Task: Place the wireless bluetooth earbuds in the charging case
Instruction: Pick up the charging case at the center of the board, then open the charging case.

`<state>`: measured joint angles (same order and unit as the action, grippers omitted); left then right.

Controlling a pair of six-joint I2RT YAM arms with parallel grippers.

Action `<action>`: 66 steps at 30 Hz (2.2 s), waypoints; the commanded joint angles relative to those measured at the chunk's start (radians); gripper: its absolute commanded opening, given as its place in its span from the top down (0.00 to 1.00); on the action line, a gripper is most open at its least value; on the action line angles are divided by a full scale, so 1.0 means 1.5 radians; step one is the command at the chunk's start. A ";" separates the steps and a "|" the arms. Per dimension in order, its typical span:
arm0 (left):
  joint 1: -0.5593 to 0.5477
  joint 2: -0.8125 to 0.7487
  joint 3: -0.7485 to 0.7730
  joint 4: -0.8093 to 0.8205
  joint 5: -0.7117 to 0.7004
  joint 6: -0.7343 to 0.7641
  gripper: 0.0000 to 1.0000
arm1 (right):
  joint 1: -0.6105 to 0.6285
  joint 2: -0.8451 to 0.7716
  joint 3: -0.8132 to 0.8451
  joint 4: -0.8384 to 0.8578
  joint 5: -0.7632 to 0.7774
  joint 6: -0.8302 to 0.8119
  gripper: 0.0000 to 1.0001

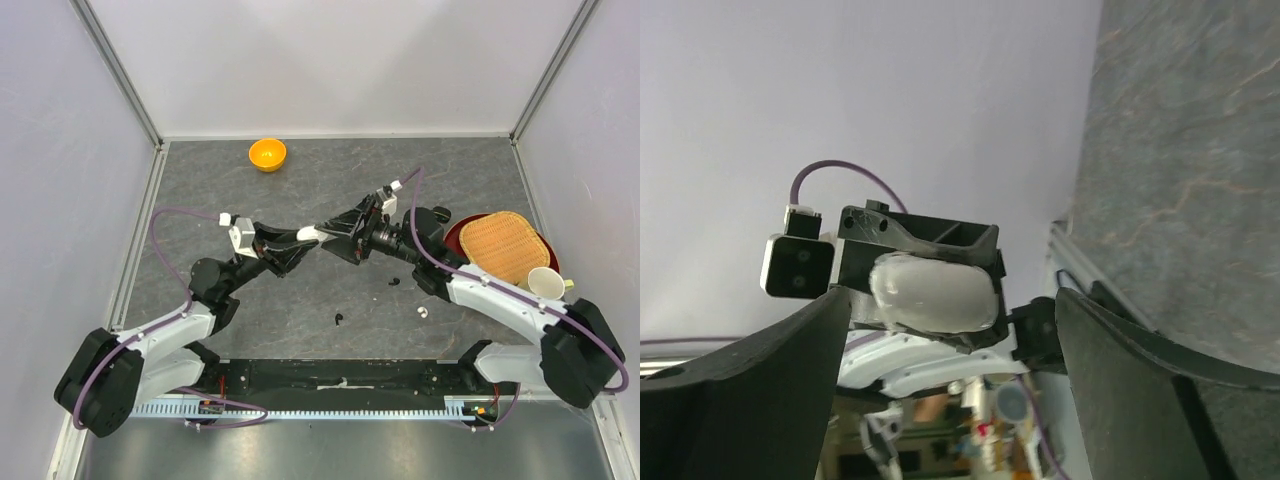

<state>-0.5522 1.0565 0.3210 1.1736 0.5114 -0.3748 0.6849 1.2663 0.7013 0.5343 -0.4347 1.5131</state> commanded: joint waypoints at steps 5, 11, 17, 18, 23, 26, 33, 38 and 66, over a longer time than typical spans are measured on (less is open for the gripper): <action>-0.002 0.027 -0.053 0.193 -0.027 -0.043 0.98 | 0.002 -0.119 0.120 -0.315 0.131 -0.353 0.08; -0.002 0.059 -0.038 0.231 -0.001 -0.059 0.98 | 0.015 -0.110 0.225 -0.521 0.161 -0.568 0.12; -0.002 0.060 -0.016 0.231 0.028 -0.067 0.98 | 0.022 -0.116 0.253 -0.570 0.149 -0.661 0.16; -0.002 0.059 -0.010 0.227 0.036 -0.068 0.98 | 0.022 -0.108 0.257 -0.580 0.146 -0.665 0.16; -0.002 0.057 0.004 0.218 0.067 -0.076 0.98 | 0.030 -0.086 0.270 -0.584 0.141 -0.672 0.20; -0.003 0.057 0.010 0.211 0.080 -0.077 0.98 | 0.032 -0.080 0.269 -0.574 0.137 -0.667 0.20; -0.004 0.056 0.026 0.188 0.127 -0.073 0.98 | 0.034 -0.079 0.262 -0.548 0.145 -0.637 0.21; -0.005 0.047 0.027 0.164 0.141 -0.067 0.98 | 0.032 -0.078 0.251 -0.520 0.146 -0.611 0.21; -0.012 0.013 0.022 0.074 0.152 -0.008 0.98 | -0.016 -0.078 0.169 -0.311 0.019 -0.404 0.20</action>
<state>-0.5602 1.0962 0.3286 1.2560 0.6872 -0.4309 0.6689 1.1469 0.9585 -0.0422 -0.4065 0.8551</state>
